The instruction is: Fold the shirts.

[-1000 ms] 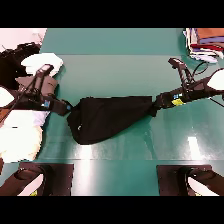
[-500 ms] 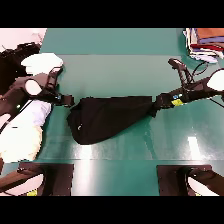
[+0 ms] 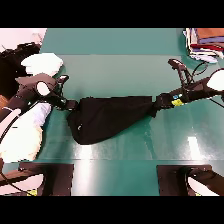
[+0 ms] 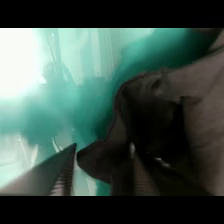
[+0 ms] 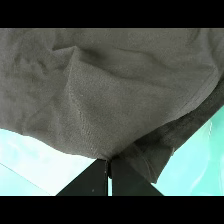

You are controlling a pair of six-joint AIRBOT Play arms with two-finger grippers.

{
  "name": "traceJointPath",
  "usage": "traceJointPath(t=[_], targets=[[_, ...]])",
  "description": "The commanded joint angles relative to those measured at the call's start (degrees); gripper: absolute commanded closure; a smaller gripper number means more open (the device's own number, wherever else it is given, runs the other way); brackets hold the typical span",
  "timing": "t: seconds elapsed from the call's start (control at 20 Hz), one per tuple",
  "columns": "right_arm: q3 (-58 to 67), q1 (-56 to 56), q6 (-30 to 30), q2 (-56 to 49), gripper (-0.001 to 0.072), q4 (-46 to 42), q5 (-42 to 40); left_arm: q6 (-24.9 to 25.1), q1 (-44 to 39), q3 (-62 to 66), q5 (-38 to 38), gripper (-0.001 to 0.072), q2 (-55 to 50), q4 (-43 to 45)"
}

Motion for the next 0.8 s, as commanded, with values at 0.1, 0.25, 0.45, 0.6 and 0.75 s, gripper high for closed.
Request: traceJointPath(t=[0.1, 0.25, 0.45, 0.6, 0.75], targets=[[0.0, 0.0, 0.0, 0.2, 0.0701, -0.1, -0.2, -0.5, 0.0, 3.5, -0.7, 0.0681, -0.5, 0.3], [3.3, -2.9, 0.0, 2.2, 0.0701, 0.0, -0.1, -1.6, 0.1, 13.4, -3.2, 0.0681, 4.9, 3.5], [16.5, -9.3, 0.0, 5.6, 0.0701, 0.0, 0.1, -1.5, 0.0, 30.9, -2.5, 0.068, 18.0, 8.1], [25.2, -12.3, -0.3, 8.2, 0.0701, 0.0, 0.1, -1.5, 0.0, 41.4, -2.0, 0.0681, 25.7, 9.2], [31.8, -14.3, -0.4, 10.1, 0.0701, -0.1, 1.6, -1.5, 0.0, 47.7, -2.3, 0.0681, 30.4, 9.3]])
